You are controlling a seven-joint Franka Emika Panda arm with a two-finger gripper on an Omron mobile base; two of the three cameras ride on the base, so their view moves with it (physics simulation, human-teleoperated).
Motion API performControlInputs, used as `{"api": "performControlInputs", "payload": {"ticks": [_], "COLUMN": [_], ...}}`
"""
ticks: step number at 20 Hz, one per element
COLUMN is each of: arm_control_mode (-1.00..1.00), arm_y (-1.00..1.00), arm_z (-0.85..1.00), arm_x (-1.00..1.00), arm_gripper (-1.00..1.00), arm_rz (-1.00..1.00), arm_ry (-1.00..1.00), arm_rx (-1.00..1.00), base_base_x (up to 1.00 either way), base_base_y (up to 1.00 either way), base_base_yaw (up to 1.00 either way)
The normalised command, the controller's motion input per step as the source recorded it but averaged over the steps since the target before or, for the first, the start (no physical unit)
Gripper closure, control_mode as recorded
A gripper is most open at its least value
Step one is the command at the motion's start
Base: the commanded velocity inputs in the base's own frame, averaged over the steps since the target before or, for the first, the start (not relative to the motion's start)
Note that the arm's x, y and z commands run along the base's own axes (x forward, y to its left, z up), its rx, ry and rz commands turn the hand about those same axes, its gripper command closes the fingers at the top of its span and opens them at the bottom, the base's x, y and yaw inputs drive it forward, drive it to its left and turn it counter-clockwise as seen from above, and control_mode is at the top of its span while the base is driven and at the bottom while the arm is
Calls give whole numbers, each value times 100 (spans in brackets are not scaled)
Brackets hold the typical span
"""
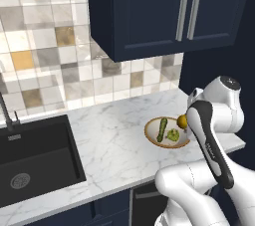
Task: Take the squash, broccoli, and lemon from the freezer and place them in the bowl on the counter.
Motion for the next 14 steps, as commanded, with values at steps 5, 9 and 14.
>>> {"api": "performControlInputs", "payload": {"ticks": [5,9,14], "arm_control_mode": [-100,-100,-100], "arm_y": [-13,0,-7], "arm_z": [-66,-42,-27], "arm_x": [30,32,34], "arm_gripper": [100,100,100], "arm_rz": [0,-7,-3], "arm_ry": [14,6,4], "arm_rx": [0,0,0], "base_base_x": [0,0,0], "base_base_y": [0,0,0], "base_base_yaw": [0,0,0]}}
